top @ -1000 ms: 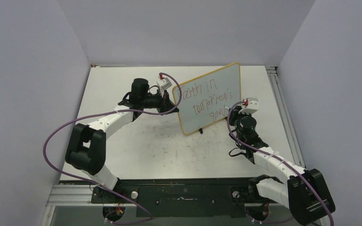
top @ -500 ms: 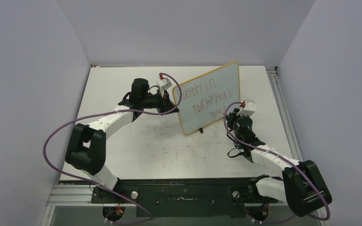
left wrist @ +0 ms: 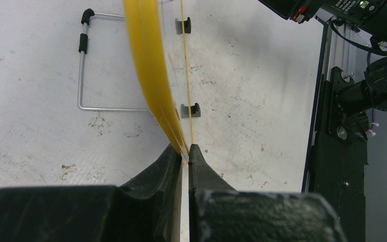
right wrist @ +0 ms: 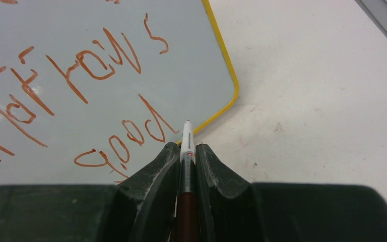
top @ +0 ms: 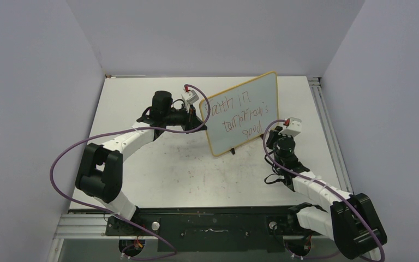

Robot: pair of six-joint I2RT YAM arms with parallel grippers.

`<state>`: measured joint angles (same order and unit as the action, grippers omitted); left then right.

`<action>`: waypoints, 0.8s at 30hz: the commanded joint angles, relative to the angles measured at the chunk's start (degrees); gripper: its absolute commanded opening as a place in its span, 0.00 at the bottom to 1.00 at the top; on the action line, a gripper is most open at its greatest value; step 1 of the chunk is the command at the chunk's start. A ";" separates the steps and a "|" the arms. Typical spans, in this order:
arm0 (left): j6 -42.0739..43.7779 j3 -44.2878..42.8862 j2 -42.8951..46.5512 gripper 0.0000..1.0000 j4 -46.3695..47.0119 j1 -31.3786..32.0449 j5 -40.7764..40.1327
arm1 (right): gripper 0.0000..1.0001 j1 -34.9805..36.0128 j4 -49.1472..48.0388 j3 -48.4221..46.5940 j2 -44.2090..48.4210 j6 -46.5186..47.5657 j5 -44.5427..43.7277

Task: Write a sentence on the whiteboard

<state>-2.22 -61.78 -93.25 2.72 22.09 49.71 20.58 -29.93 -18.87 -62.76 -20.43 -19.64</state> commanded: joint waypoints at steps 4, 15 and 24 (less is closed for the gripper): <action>0.65 -1.75 0.46 0.00 -1.84 0.50 1.31 | 0.05 -1.22 -3.39 -0.20 -1.83 -1.44 -0.45; 0.75 -1.73 0.53 0.00 -1.89 0.50 1.24 | 0.05 -2.04 -7.96 0.50 -4.46 -1.76 1.89; 0.94 -1.79 0.70 0.00 -2.02 0.50 1.21 | 0.05 -2.21 -11.05 1.13 -6.50 -2.24 3.36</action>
<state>-2.22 -61.78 -93.25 2.70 22.09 49.76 18.72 -35.42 -18.41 -68.60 -21.71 -17.52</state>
